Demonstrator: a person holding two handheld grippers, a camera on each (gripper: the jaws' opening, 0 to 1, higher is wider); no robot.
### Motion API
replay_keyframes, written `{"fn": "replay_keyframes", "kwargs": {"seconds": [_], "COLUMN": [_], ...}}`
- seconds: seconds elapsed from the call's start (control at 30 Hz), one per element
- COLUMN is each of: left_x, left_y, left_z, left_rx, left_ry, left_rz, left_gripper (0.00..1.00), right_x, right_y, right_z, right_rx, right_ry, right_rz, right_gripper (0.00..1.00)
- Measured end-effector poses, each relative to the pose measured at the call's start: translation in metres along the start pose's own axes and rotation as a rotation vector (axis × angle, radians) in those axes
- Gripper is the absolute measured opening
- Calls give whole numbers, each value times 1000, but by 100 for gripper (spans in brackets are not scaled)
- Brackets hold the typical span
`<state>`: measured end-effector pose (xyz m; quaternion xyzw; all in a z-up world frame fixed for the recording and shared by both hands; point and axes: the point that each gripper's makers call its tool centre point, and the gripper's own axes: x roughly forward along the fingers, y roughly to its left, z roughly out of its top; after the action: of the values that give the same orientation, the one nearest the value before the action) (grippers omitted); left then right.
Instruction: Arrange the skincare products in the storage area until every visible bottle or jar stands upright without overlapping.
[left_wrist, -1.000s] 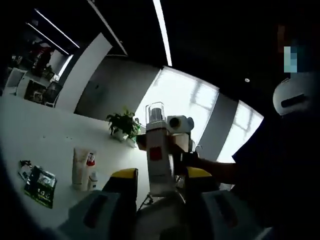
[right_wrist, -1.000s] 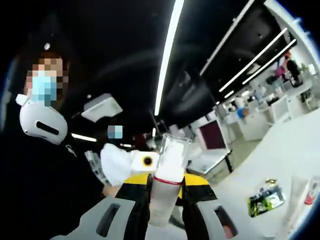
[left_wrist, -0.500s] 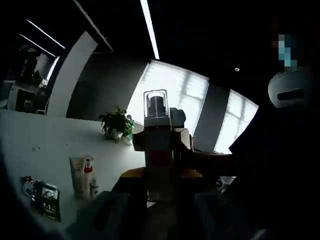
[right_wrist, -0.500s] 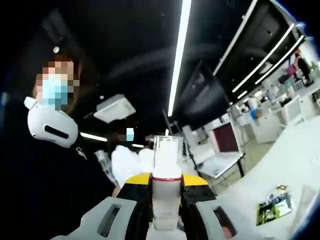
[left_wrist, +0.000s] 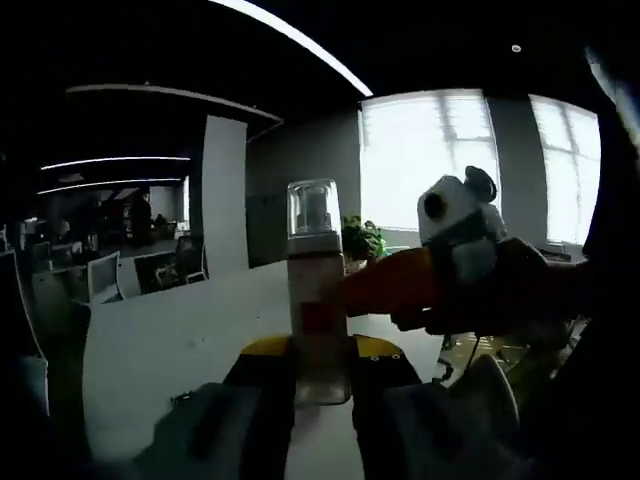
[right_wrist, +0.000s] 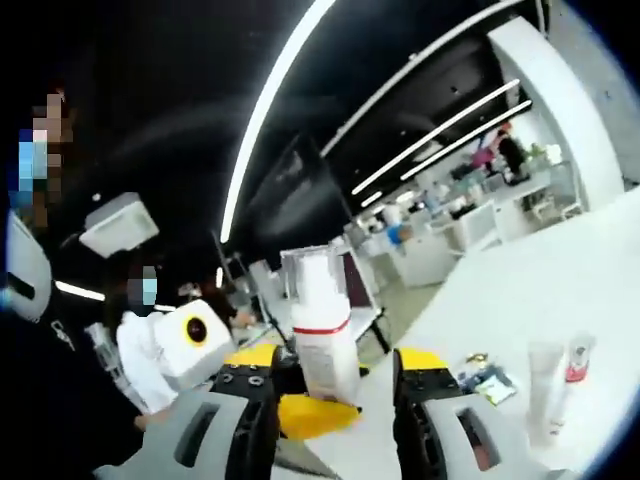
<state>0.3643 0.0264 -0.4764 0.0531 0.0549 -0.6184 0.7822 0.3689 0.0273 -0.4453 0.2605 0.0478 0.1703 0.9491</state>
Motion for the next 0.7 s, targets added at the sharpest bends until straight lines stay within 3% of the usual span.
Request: {"fn": "replay_keyframes", "kwargs": {"seconds": [0.27, 0.33, 0.47, 0.57, 0.67, 0.7], "left_x": [6, 6, 9, 9, 9, 8], "left_y": [9, 11, 11, 10, 8, 8], "left_z": [-13, -14, -15, -15, -15, -16], "left_rx": [-13, -11, 13, 25, 17, 6], "left_ry": [41, 52, 69, 70, 64, 66], "left_rz": [95, 123, 152, 163, 162, 163], "left_gripper": [17, 17, 17, 17, 17, 17], "right_x": [-2, -3, 3, 9, 10, 9], "right_y": [-19, -26, -15, -10, -11, -12], "right_z": [0, 5, 5, -3, -9, -7], "right_rx": [22, 12, 6, -28, -75, -91], "right_ry": [-9, -53, -57, -21, 1, -5], "right_rz": [-87, -146, -120, -110, -114, -122], "right_gripper": [43, 40, 36, 37, 19, 17]}}
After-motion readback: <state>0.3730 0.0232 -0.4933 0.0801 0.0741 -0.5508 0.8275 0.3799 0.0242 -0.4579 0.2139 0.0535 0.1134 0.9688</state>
